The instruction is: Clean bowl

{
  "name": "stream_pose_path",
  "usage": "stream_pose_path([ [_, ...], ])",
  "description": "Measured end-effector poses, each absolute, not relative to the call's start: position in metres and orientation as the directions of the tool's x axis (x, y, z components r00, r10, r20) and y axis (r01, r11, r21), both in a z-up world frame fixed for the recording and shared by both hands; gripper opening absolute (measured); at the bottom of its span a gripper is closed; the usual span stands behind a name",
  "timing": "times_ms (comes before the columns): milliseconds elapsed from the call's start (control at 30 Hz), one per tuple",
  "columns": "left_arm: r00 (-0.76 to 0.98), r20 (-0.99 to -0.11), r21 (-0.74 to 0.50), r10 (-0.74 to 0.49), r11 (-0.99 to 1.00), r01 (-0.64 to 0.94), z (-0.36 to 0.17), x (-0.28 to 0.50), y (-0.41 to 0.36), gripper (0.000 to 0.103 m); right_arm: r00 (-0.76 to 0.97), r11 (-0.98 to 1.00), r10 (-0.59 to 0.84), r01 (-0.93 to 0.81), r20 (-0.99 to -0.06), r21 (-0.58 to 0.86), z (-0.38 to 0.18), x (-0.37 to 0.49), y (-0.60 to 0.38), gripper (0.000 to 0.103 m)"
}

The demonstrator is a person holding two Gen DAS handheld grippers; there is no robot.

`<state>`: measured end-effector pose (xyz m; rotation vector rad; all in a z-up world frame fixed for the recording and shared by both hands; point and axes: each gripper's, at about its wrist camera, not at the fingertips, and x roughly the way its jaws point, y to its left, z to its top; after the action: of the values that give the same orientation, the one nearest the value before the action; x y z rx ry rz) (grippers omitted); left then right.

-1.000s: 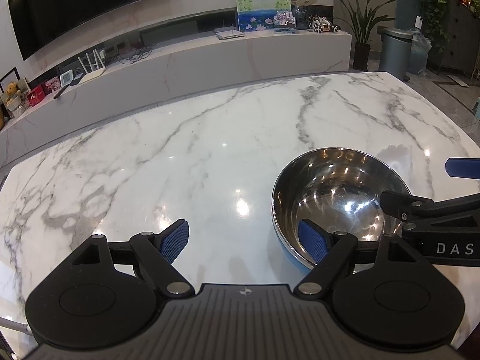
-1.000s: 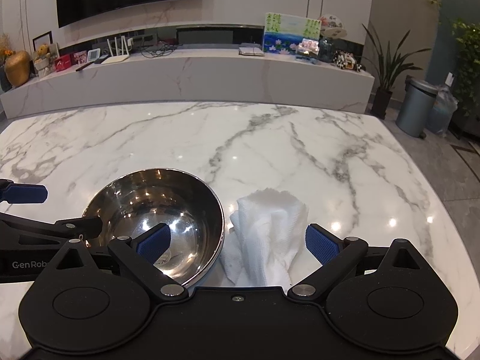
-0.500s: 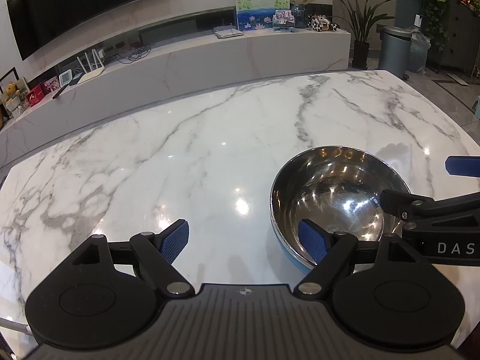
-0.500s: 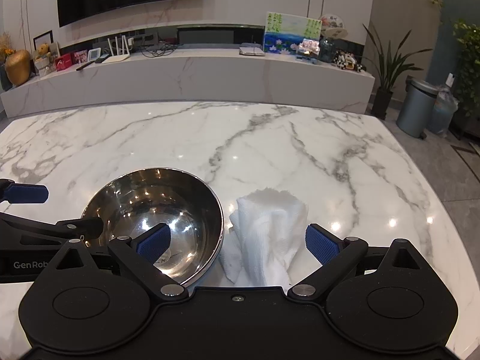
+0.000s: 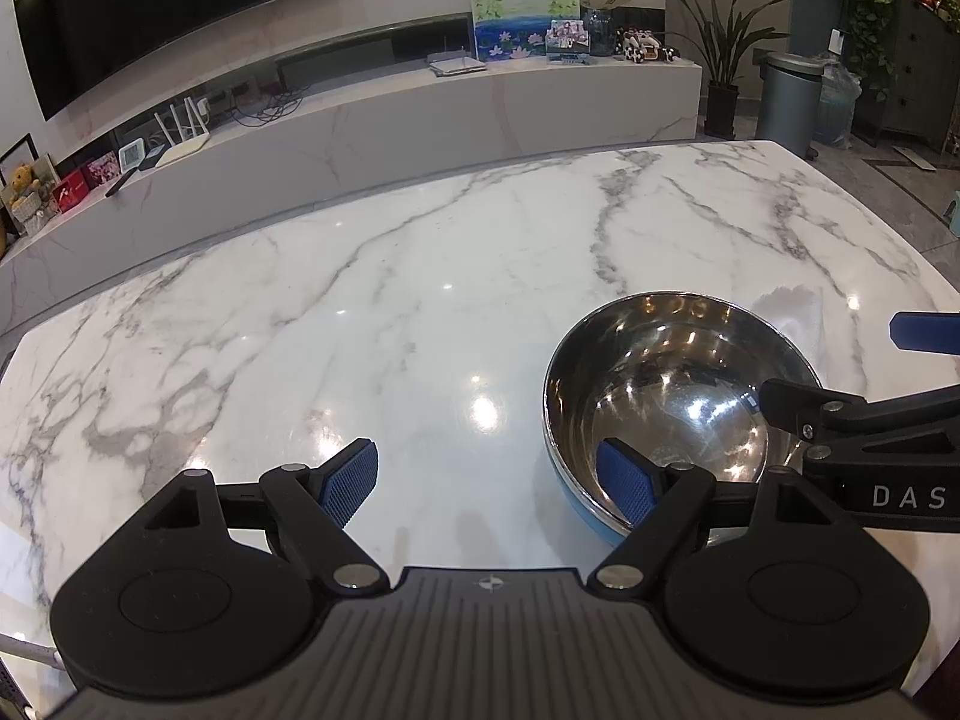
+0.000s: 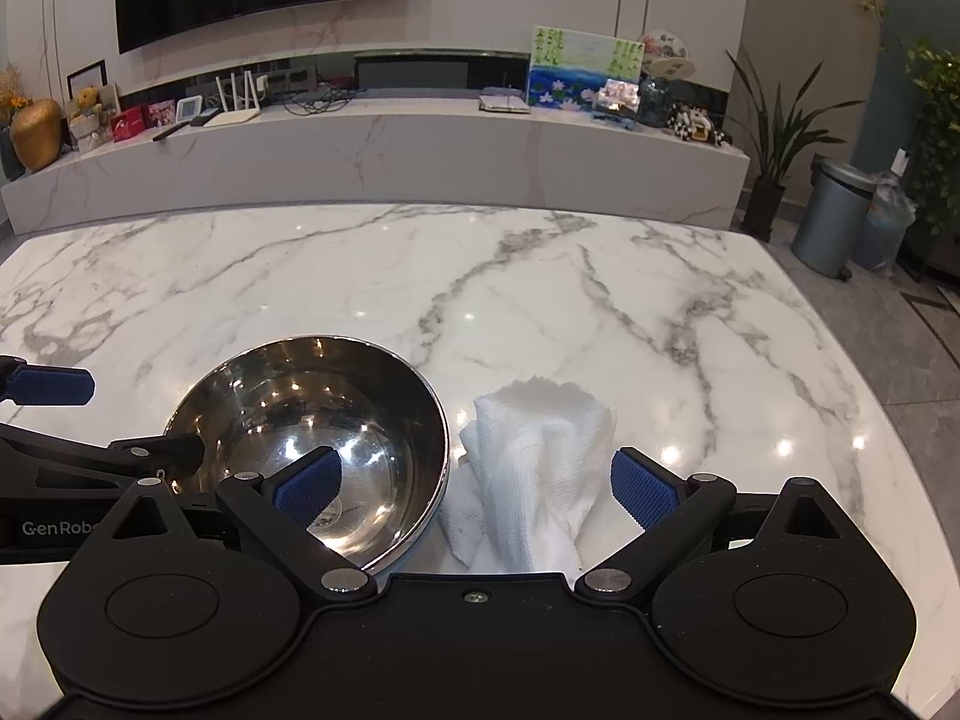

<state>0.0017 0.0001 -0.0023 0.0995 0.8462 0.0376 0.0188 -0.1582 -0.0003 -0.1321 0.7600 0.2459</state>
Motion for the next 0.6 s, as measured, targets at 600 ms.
stream_pose_path([
  [600,0.659,-0.748,0.109,0.080,0.994,0.003,-0.0030,0.0009,0.0010,0.080,0.699,0.961,0.175,-0.275,-0.693,-0.035,-0.0032,0.0181,-0.1555,0.096],
])
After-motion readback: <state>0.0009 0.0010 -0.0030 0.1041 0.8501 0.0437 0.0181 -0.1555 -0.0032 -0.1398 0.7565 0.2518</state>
